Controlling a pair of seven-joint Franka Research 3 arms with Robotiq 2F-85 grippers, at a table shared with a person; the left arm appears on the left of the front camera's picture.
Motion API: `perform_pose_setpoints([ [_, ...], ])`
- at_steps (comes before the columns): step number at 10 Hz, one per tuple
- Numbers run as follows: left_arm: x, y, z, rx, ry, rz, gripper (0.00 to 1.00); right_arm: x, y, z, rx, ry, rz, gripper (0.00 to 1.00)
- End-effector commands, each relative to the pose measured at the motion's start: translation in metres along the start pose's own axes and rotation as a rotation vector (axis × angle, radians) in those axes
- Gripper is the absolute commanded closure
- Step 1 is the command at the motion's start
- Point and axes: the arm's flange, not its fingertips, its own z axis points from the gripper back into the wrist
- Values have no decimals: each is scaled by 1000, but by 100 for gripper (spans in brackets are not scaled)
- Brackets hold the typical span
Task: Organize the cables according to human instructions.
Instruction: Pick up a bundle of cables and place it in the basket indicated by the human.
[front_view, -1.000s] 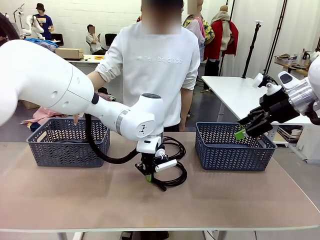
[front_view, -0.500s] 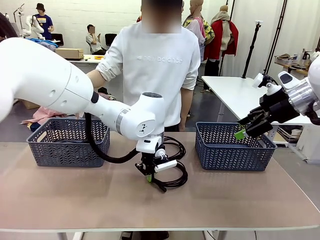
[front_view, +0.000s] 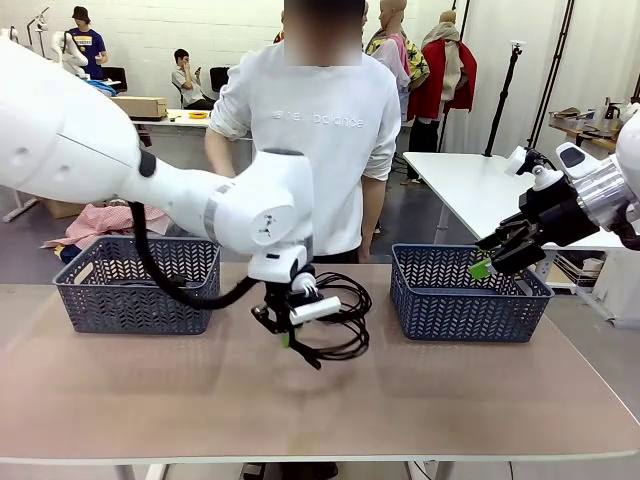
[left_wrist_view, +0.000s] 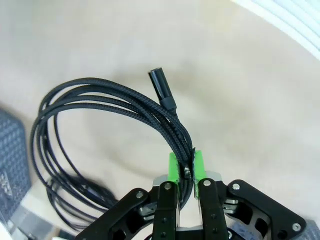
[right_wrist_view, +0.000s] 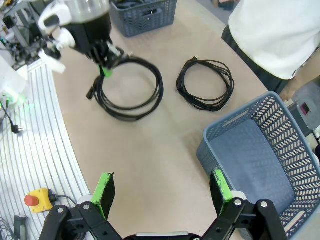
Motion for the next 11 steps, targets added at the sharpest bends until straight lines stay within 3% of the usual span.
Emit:
perform_pose_setpoints([
  [1, -15, -31, 33, 17, 49, 93, 100, 0, -2, -2, 15, -34, 16, 0],
  [5, -78, -66, 96, 81, 104, 341, 100, 0, -2, -2, 15, -34, 16, 0],
  [11, -162, -130, 119, 98, 43, 618, 100, 0, -2, -2, 15, -34, 16, 0],
])
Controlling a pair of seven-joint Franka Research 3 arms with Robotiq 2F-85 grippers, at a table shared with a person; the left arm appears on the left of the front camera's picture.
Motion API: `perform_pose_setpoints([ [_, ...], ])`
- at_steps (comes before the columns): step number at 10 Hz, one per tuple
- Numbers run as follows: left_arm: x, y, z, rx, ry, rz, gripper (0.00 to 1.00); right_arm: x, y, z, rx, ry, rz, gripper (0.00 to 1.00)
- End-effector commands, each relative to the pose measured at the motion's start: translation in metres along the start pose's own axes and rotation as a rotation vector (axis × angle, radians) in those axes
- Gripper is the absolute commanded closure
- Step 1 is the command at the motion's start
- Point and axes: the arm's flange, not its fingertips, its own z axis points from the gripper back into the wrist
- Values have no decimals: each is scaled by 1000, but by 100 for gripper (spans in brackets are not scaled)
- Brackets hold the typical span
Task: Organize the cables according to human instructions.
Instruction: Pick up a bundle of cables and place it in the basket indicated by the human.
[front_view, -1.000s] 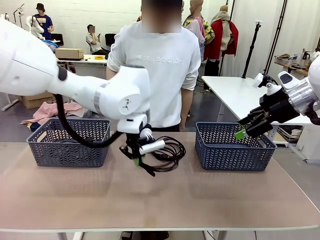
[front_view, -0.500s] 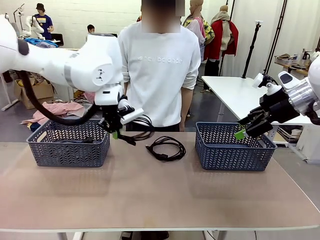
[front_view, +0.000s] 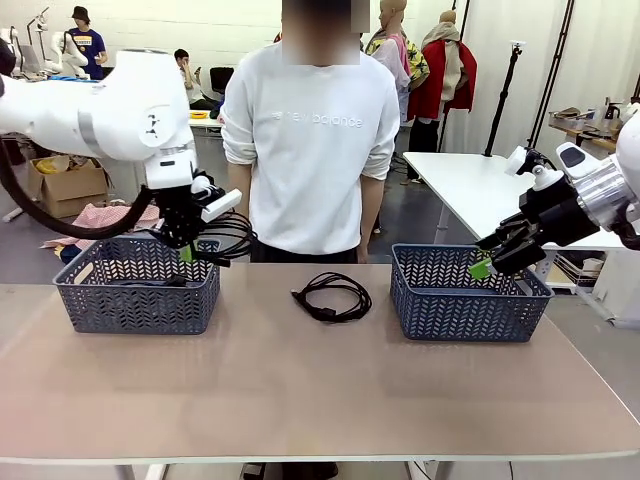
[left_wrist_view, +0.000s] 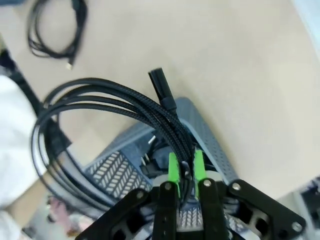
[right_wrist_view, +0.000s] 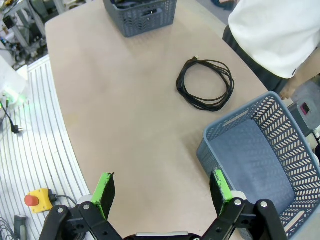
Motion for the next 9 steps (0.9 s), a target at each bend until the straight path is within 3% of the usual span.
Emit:
perform_pose_setpoints([
  [1, -6, -1, 3, 11, -46, 57, 100, 0, -2, -2, 15, -34, 16, 0],
  [7, -8, -2, 0, 3, -13, 26, 100, 0, -2, -2, 15, -34, 16, 0],
  [8, -6, -1, -2, 0, -25, 38, 87, 0, -2, -2, 15, -34, 16, 0],
  [9, -21, -4, -8, 18, -14, 81, 87, 0, -2, -2, 15, -34, 16, 0],
])
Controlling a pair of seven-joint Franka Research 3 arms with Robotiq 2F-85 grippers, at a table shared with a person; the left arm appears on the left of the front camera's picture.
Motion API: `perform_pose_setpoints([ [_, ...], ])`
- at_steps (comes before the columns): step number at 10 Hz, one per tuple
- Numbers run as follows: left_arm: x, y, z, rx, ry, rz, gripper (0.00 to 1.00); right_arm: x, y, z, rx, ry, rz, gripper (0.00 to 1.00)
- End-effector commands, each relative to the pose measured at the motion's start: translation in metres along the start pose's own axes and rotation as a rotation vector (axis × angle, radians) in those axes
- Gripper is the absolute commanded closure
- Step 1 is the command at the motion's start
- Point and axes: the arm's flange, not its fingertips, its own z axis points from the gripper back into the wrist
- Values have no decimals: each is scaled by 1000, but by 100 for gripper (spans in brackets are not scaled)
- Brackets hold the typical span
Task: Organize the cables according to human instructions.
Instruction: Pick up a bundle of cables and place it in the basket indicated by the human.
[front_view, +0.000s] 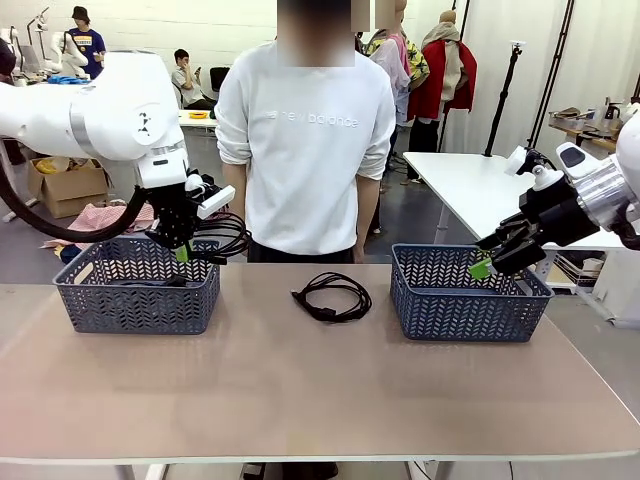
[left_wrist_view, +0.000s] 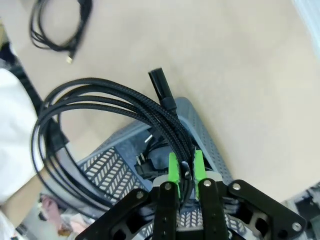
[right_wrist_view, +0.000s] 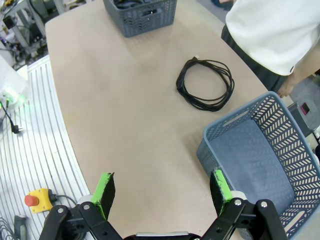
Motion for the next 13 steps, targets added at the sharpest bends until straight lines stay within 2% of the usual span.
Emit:
perform_pose_setpoints([
  [1, -34, -7, -6, 23, 9, 91, 87, 0, -2, -2, 15, -34, 16, 0],
  [6, -105, -12, -35, 30, -18, 230, 87, 0, -2, -2, 15, -34, 16, 0],
  [11, -125, 3, -58, 25, -15, 288, 87, 0, -2, -2, 15, -34, 16, 0],
  [12, -127, 3, -59, 17, -18, 285, 80, 0, -2, -2, 15, -34, 16, 0],
  [13, -127, 1, -57, 3, -24, 274, 67, 0, -2, -2, 15, -34, 16, 0],
])
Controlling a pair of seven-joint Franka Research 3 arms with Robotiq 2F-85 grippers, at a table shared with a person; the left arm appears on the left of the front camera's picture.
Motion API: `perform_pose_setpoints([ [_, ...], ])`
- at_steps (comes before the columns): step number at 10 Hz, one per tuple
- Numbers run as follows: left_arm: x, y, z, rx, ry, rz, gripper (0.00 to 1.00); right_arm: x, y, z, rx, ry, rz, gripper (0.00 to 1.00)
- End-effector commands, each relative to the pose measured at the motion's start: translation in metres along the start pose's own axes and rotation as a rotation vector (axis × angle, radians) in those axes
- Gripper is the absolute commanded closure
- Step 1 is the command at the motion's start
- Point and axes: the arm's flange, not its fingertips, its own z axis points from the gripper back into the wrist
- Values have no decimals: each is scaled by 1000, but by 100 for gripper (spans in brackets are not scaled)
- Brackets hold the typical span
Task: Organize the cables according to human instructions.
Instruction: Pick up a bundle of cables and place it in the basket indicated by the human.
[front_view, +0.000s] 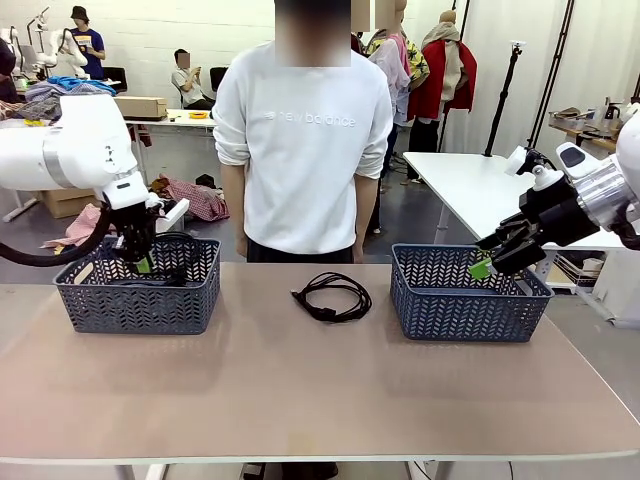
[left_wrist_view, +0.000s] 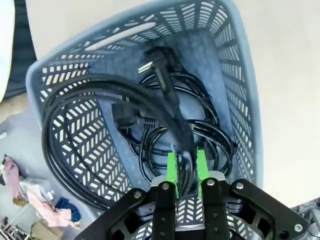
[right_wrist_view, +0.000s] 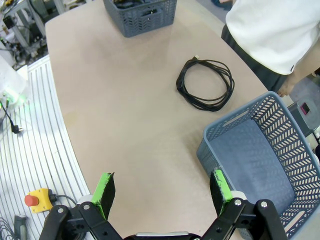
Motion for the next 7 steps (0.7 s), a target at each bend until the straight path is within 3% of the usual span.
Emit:
perform_pose_setpoints([
  [1, -2, -1, 10, -18, -11, 7, 60, 0, -2, -2, 15, -34, 16, 0],
  [7, -3, -3, 27, -69, -27, 51, 2, 0, -2, -2, 15, -34, 16, 0],
])
